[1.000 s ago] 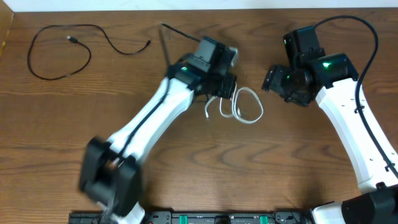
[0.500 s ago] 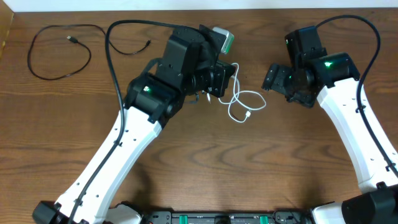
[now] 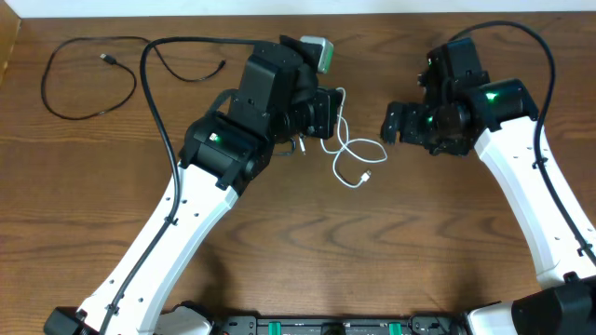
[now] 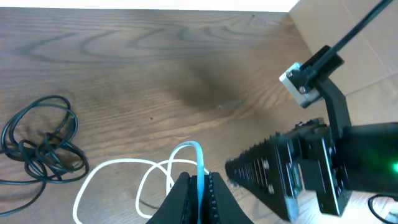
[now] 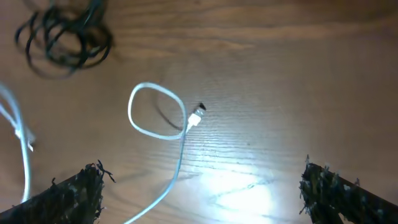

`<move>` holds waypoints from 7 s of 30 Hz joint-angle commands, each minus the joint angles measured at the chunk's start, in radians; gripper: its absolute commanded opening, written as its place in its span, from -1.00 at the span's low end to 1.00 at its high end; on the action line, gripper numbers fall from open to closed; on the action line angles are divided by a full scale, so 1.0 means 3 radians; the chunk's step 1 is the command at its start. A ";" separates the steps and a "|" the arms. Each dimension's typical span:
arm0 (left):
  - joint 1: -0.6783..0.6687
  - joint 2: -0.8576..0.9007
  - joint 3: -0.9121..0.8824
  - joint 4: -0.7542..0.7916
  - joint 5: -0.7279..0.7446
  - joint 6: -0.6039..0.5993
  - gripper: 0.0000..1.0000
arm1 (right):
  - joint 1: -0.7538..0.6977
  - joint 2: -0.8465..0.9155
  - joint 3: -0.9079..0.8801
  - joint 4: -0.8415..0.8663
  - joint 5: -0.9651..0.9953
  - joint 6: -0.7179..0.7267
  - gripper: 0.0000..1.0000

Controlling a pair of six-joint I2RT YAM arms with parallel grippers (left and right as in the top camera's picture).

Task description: Untangle cables

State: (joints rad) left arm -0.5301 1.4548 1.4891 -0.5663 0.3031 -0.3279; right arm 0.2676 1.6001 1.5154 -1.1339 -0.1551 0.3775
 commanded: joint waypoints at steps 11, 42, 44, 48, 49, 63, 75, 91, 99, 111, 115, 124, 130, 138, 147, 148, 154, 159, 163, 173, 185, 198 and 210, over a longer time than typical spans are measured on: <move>0.0231 -0.0037 0.0046 0.0011 -0.0093 -0.0757 -0.85 | 0.0008 -0.0001 0.0004 -0.0001 -0.1465 -0.2524 0.99; 0.0498 -0.0038 0.0046 0.0226 0.1062 -0.1607 -0.85 | 0.0473 0.0010 -0.0168 0.0502 -0.1058 -0.3310 0.18; 0.0498 -0.0038 0.0046 0.0224 0.1062 -0.1606 -0.85 | 0.0473 0.0010 -0.0170 0.0546 -0.1034 -0.3232 0.15; 0.0498 -0.0038 0.0046 0.0225 0.1061 -0.1606 -0.85 | 0.0473 0.0010 -0.0170 0.0580 -0.0994 -0.3169 0.03; 0.0498 -0.0038 0.0046 0.0225 0.1061 -0.1606 -0.85 | 0.0472 0.0010 -0.0170 0.0579 -0.0983 -0.3168 -0.06; 0.0557 -0.0037 0.0046 -0.0203 0.0417 -0.1382 -0.85 | 0.0464 0.0005 -0.0168 0.0666 -0.0937 -0.2560 -0.98; 0.0557 -0.0011 0.0042 -0.0785 0.0155 -0.0823 0.11 | 0.0463 -0.0266 -0.0145 0.1155 -0.0936 -0.1436 -0.98; 0.0547 -0.0011 0.0042 -0.0519 0.0849 -0.1273 0.12 | 0.0393 -0.0649 -0.0145 0.1185 -0.0937 -0.0909 -0.98; 0.0547 -0.0011 0.0042 -0.0327 0.1081 -0.1901 0.11 | 0.0395 -0.0650 -0.0145 0.1176 -0.1092 -0.0889 -0.98; 0.0547 -0.0011 0.0042 -0.0394 0.0759 -0.0384 -0.06 | 0.0354 -0.0654 -0.0145 0.1185 -0.1240 -0.0636 -0.98; 0.0547 -0.0011 0.0042 -0.0464 0.0759 0.0404 -0.05 | 0.0322 -0.0652 -0.0145 0.1171 -0.1443 -0.0635 -0.98; 0.0278 -0.0011 0.0042 -0.0446 0.0996 0.1666 -0.04 | 0.0310 -0.0652 -0.0145 0.1233 -0.1532 -0.0134 -0.98; 0.0175 0.0003 0.0042 -0.0366 0.0829 0.1779 -0.04 | 0.0310 -0.0652 -0.0145 0.1237 -0.1705 -0.0108 -0.98; 0.0177 0.0052 0.0042 -0.0365 0.0318 0.1779 -0.05 | 0.0304 -0.0652 -0.0145 0.1213 -0.1904 -0.0111 -0.98; 0.0178 0.0051 0.0042 -0.0252 0.0164 0.1779 -0.12 | 0.0282 -0.0652 -0.0145 0.1109 -0.1902 -0.0111 -0.98; 0.0178 0.0051 0.0042 -0.0253 0.0188 0.1779 -0.11 | 0.0281 -0.0652 -0.0145 0.1110 -0.1901 -0.0112 -0.98; 0.0178 0.0052 0.0042 -0.0263 0.0472 0.1780 -0.13 | 0.0281 -0.0652 -0.0145 0.1123 -0.1902 -0.0080 -0.98; 0.0178 0.0052 0.0042 -0.0261 0.0593 0.1780 -0.28 | 0.0281 -0.0652 -0.0145 0.1132 -0.1976 -0.0047 -0.98; 0.0178 0.0052 0.0042 -0.0252 0.0710 0.1790 -0.30 | 0.0281 -0.0652 -0.0145 0.1133 -0.2089 -0.0036 -0.98; 0.0178 0.0052 0.0042 -0.0252 0.0710 0.1790 -0.55 | 0.0271 -0.0652 -0.0145 0.1134 -0.2286 -0.0024 -0.98; 0.0178 0.0051 0.0042 -0.0252 0.0710 0.1789 -0.85 | 0.0153 -0.0652 -0.0145 0.1113 -0.2271 -0.0028 -0.98; 0.0346 -0.0072 0.0103 0.0179 0.0683 0.0675 -0.85 | 0.0113 -0.0652 -0.0145 0.0572 -0.0746 -0.0062 0.99; 0.0787 -0.0154 0.0148 0.0603 -0.0191 0.0507 -0.85 | 0.0111 -0.0651 -0.0146 0.0371 -0.0401 -0.0064 0.99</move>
State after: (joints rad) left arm -0.3332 1.4235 1.4899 -0.4217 0.3111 -0.1539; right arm 0.3077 1.4075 1.4685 -1.0203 -0.3099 0.3595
